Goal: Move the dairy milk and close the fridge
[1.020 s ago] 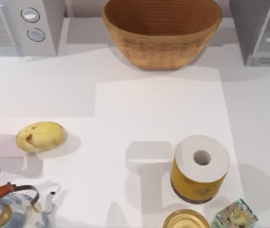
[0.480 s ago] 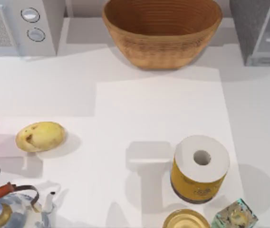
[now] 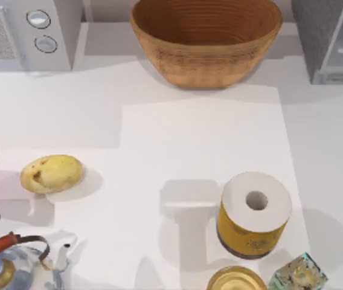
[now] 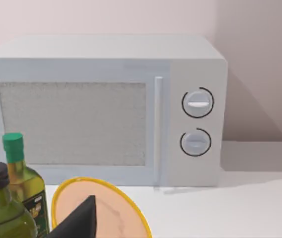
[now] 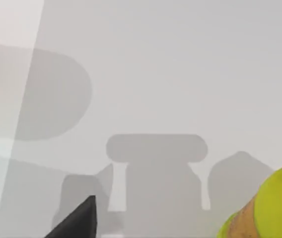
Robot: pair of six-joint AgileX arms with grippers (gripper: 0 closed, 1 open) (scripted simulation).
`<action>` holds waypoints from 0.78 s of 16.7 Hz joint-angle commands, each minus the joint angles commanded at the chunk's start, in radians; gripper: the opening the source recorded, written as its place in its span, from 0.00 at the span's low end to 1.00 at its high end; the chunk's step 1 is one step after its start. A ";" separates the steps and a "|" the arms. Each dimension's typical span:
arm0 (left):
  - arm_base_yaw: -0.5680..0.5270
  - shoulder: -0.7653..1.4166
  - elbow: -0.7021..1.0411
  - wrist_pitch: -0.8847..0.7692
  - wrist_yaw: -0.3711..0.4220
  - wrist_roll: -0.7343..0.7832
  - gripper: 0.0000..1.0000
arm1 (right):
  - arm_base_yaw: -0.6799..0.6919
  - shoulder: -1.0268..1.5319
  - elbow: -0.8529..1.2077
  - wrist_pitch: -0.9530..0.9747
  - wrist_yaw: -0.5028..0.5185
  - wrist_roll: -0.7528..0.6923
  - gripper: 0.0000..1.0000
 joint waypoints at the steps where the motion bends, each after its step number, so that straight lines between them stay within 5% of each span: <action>1: 0.000 0.000 0.000 0.000 0.000 0.000 1.00 | -0.046 0.048 0.023 -0.005 -0.018 -0.051 1.00; 13: 0.000 0.000 0.000 0.000 0.000 0.000 1.00 | -0.830 0.891 0.289 -0.094 -0.367 -0.822 1.00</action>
